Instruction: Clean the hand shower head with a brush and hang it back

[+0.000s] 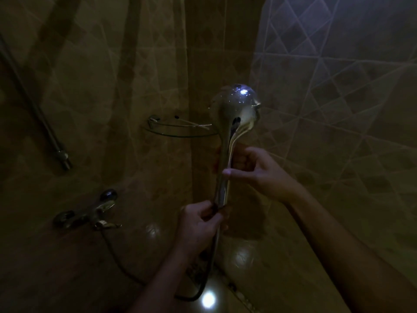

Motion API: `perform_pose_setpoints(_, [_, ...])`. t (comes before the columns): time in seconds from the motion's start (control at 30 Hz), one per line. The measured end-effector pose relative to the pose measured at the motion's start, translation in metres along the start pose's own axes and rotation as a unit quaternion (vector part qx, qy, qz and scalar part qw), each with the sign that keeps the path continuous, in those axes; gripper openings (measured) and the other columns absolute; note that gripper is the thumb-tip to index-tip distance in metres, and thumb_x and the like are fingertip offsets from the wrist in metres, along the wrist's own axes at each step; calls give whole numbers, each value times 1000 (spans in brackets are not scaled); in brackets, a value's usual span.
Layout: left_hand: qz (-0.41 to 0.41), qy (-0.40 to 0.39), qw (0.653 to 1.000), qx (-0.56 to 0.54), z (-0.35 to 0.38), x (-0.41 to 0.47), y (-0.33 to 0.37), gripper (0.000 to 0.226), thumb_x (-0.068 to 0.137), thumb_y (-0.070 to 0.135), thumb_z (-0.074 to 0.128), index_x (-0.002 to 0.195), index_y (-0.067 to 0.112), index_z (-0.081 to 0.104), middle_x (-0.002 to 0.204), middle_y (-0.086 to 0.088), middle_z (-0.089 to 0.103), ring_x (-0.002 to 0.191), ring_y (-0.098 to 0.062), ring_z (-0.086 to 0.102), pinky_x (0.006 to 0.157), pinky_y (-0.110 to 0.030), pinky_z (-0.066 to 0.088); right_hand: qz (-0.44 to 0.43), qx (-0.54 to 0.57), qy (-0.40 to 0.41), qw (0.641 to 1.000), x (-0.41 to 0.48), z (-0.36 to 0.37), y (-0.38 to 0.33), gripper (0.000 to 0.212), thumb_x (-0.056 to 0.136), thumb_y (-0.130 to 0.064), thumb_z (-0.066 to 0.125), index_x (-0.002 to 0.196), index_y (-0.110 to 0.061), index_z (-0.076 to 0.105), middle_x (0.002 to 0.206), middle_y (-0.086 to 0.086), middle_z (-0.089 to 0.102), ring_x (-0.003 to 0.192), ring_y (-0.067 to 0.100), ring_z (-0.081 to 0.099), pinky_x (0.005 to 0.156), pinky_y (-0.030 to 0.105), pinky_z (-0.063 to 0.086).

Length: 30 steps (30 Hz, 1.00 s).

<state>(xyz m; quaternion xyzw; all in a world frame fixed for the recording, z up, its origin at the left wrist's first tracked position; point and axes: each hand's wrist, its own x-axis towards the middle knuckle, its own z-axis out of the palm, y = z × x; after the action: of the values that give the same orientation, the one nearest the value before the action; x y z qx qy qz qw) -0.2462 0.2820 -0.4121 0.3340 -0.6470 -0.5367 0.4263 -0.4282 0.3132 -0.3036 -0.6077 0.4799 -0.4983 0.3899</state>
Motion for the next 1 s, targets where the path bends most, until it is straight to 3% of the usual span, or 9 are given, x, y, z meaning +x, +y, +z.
perform_pose_setpoints(0.17, [19,2,1000,8,0,-2,-2,28,76,34,79,80,7,75,70,-15,75,64,-28,72,60,-45,59,-33,-49,11,998,-2,10,-5,48,82,-2,74,127,-2,56,98,-17,70,95,2,69,79,18,55])
perform_pose_setpoints(0.27, [7,13,1000,2,1,-3,-3,15,80,23,81,82,8,77,69,-7,76,60,-23,72,56,-34,56,-21,-25,-35,999,-6,3,-8,43,85,-3,66,126,-13,58,116,-5,68,111,5,67,89,24,56])
perform_pose_setpoints(0.37, [-10,20,1000,-10,-1,-3,-6,10,82,15,80,82,6,77,69,-8,76,61,-18,70,58,-35,57,3,41,-37,998,-5,3,-8,38,86,16,54,102,-18,59,90,-6,70,85,-5,72,72,17,58])
perform_pose_setpoints(0.5, [-4,31,999,-20,-2,-7,-9,26,75,29,85,78,4,77,72,-19,76,64,-26,71,63,-56,59,-41,-24,7,999,-5,10,-1,39,81,4,74,116,1,56,94,12,71,89,37,70,75,54,60])
perform_pose_setpoints(0.6, [-38,40,997,-53,1,-6,-5,14,78,13,83,82,1,78,75,-25,75,63,-28,71,65,-51,59,-4,6,7,1000,-5,7,5,49,79,-12,77,125,-12,58,118,3,70,110,21,70,93,47,58])
perform_pose_setpoints(0.7, [-52,31,997,-49,4,-6,-8,15,74,24,83,84,12,81,77,-17,78,71,-31,74,72,-59,59,8,90,-25,996,-7,3,10,66,73,-26,83,130,-8,54,129,11,67,121,24,66,103,46,52])
perform_pose_setpoints(0.77, [-58,38,996,-49,4,-7,-9,24,68,38,83,84,19,82,78,-12,79,75,-30,75,74,-59,58,10,94,9,995,-6,5,10,78,58,-35,94,122,-10,56,115,0,74,108,15,71,93,38,59])
perform_pose_setpoints(0.87, [-12,64,998,11,3,-3,-12,32,74,43,74,74,10,75,63,-10,72,60,-22,69,56,-55,56,-103,-146,131,975,-3,25,12,35,76,-12,85,85,-26,54,68,-16,63,61,-5,58,55,12,46])
perform_pose_setpoints(1.0, [8,81,996,-24,0,7,-8,29,86,28,71,67,6,70,54,-16,63,49,-19,56,41,-37,46,-159,-157,190,956,3,41,13,35,84,-13,79,72,-20,47,59,-13,42,52,1,38,51,16,35])
